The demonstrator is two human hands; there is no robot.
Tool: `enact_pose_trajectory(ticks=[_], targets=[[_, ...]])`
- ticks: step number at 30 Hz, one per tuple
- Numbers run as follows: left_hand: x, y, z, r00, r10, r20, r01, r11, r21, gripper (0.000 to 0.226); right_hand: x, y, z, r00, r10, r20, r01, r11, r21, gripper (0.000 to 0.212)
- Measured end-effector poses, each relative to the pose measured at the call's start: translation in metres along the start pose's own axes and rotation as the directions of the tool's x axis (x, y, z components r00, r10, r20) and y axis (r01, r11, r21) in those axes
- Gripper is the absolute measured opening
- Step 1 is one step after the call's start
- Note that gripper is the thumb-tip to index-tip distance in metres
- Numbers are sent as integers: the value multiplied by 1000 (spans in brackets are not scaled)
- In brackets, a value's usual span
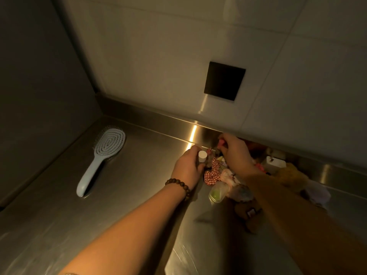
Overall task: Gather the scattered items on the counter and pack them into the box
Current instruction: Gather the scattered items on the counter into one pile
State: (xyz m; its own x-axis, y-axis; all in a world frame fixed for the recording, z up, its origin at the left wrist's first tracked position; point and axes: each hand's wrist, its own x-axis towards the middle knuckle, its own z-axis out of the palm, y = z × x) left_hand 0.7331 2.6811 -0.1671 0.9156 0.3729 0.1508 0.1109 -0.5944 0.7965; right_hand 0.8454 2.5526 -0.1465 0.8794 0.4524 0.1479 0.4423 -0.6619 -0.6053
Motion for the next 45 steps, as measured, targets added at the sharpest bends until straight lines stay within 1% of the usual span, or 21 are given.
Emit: enact_pose_trajectory(ticks=[3,5,7,8,10,11,13,14,16,17,19,21,23,25,28,32,35,38,41,45], targets=[[-3,-3,4,1000,-8,7,8,1000,2,44,-1,0,0,999,-32,-11,32,999,-10,27],[-6,-9,4,999,-47,-5,47,999,28,59,-5,1,-3,999,-41,-12,41,999,4,35],[-10,-14,2,996,-87,-23,88,995,50,79,-14,3,-5,998,-47,-36,47,999,12,43],[-11,-17,0,994,-110,-11,110,993,47,91,-22,4,-5,997,-43,-63,42,999,-20,46],[-14,-20,-2,988,-141,66,141,990,2,113,-41,7,-5,992,-37,-124,17,986,-164,53],[-15,-19,-1,982,-150,118,156,987,-41,121,-53,8,-4,987,-54,-154,14,969,-247,56],[-19,-14,3,968,-149,199,181,972,-151,130,-79,12,-4,972,-137,-192,62,933,-354,58],[-21,-10,7,966,-135,222,183,959,-215,130,-90,14,-3,967,-174,-186,89,914,-396,60],[-25,0,17,969,-93,228,170,924,-343,121,-108,19,-1,976,-185,-119,102,860,-500,64],[-27,3,22,973,-81,214,161,907,-389,116,-115,22,0,982,-167,-87,93,833,-545,66],[-28,6,33,976,-101,193,180,872,-456,115,-124,28,3,993,-108,-45,59,798,-600,71],[-26,8,41,972,-144,186,220,839,-498,113,-131,32,6,999,-44,-30,16,786,-617,73],[-23,10,49,970,-165,179,237,813,-532,107,-134,36,9,1000,3,-30,-21,789,-614,71],[-19,13,54,967,-181,177,249,806,-537,105,-131,38,11,999,14,-44,-38,799,-600,67],[-16,16,59,967,-196,164,255,790,-557,104,-123,39,12,998,-10,-69,-33,807,-589,64],[-16,16,63,982,-147,122,189,829,-526,95,-113,36,12,997,27,-69,-62,813,-578,66],[-18,16,62,982,-136,132,185,835,-518,104,-109,36,14,995,98,-28,-95,788,-608,71],[-21,15,61,985,-109,133,162,847,-506,99,-110,38,14,994,104,-28,-100,803,-588,71],[-24,20,58,986,-106,128,156,856,-493,99,-113,39,12,995,101,-20,-95,820,-564,69],[-33,26,49,985,-118,126,162,883,-441,103,-118,37,10,991,133,10,-106,837,-536,61]])
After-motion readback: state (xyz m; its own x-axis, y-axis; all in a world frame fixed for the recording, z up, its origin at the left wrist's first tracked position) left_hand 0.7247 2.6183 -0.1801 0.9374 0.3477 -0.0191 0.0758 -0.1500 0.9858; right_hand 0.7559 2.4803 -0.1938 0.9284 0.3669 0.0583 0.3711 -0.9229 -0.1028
